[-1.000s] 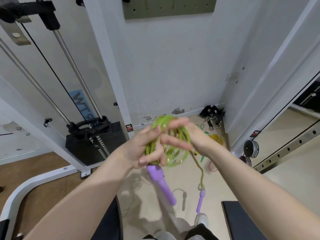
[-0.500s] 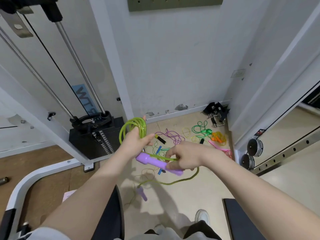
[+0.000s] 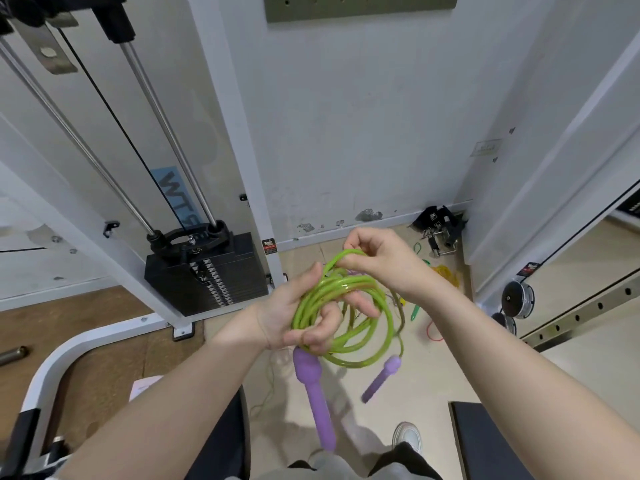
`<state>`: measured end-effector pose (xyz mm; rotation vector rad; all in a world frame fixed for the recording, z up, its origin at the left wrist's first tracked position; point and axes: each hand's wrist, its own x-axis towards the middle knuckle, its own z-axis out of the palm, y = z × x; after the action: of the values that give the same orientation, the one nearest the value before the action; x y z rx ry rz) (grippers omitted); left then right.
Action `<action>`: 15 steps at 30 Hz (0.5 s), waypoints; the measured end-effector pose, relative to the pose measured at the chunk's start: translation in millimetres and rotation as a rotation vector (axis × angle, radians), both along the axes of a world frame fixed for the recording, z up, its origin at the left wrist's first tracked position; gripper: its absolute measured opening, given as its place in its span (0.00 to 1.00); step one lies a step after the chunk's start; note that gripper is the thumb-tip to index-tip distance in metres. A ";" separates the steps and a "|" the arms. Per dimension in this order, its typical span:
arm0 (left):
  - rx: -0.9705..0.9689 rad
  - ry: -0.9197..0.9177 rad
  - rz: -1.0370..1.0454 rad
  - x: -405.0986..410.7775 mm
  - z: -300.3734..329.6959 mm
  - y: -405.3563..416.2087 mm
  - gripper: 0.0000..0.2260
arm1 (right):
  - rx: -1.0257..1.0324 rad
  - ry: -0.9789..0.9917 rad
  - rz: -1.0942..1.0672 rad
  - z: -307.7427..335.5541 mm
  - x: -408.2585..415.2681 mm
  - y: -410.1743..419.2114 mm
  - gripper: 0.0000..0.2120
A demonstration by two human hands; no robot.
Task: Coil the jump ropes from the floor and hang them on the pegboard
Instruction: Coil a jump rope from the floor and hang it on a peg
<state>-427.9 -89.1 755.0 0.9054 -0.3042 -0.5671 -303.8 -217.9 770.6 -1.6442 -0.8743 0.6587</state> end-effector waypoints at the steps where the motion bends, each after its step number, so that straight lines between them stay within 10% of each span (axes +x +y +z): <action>1: -0.092 -0.049 -0.019 0.9 1.2 1.6 0.30 | 0.017 0.101 -0.007 -6.0 2.2 -1.5 0.10; 5: -0.310 -0.026 0.159 5.5 12.2 14.7 0.25 | -0.023 0.298 -0.059 -40.0 6.3 -10.2 0.05; 10: -0.171 0.273 0.987 19.9 13.7 33.8 0.16 | -0.301 0.184 0.047 -52.3 -11.7 -18.9 0.11; 15: 0.487 0.328 1.095 19.8 -14.4 35.4 0.05 | -0.577 -0.116 0.354 -30.6 -26.9 -11.3 0.11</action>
<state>-408.0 -53.7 740.6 1.2569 0.6443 0.2575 -330.7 -229.2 740.0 -2.0709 -1.1447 1.1499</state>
